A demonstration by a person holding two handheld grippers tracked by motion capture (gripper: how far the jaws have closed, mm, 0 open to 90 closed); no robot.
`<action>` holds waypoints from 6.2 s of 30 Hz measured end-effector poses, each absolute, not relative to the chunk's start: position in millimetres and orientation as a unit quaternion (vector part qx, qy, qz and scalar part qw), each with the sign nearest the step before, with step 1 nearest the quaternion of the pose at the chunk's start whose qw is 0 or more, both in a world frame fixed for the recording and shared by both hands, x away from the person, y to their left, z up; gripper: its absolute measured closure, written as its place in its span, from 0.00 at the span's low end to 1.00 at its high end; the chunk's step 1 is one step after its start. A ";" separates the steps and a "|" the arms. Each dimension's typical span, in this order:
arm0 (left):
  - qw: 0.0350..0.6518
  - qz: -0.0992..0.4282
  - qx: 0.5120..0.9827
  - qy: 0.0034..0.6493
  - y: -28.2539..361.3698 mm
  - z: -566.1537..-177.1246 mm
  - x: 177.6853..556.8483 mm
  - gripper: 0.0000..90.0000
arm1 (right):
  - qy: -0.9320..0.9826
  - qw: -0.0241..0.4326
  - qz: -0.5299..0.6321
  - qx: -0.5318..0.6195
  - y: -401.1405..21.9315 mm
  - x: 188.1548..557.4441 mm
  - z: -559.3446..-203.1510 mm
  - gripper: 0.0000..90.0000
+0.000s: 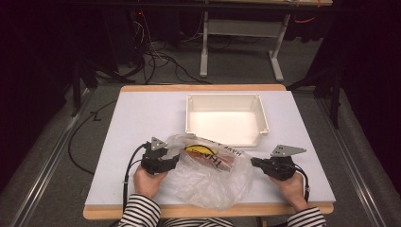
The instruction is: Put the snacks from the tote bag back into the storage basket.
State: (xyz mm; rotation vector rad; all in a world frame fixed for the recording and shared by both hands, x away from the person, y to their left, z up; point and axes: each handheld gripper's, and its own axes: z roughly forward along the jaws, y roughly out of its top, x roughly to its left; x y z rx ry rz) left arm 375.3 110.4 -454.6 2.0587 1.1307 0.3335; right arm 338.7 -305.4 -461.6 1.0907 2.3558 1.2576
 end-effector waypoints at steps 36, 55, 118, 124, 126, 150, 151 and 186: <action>0.419 0.068 0.828 0.366 70.2 -461.8 336.6 1.00 | 0.773 0.199 0.459 0.390 -322.7 312.7 -432.7 0.66; 0.440 0.087 0.822 0.352 72.6 -446.6 325.4 1.00 | 0.822 0.135 0.425 0.354 -280.8 312.0 -448.2 0.77; 0.455 0.128 0.816 0.334 75.5 -405.1 344.2 0.98 | 0.784 0.200 0.446 0.382 -302.2 336.1 -432.1 1.00; 0.462 0.133 0.797 0.366 72.8 -414.3 361.3 0.99 | 0.781 0.204 0.441 0.392 -301.5 342.3 -436.6 1.00; 0.465 0.129 0.791 0.375 73.1 -418.3 367.4 0.99 | 0.781 0.207 0.437 0.395 -302.0 345.0 -438.0 1.00; 0.441 0.094 0.778 0.436 74.6 -472.5 407.8 0.99 | 0.779 0.184 0.409 0.438 -300.6 363.2 -468.6 1.00; 0.440 0.092 0.779 0.437 75.4 -473.1 406.2 0.99 | 0.780 0.183 0.409 0.436 -301.3 363.2 -470.0 1.00; 0.467 0.118 0.764 0.430 84.8 -484.4 354.1 0.92 | 0.754 0.176 0.498 0.391 -296.7 321.4 -390.1 0.59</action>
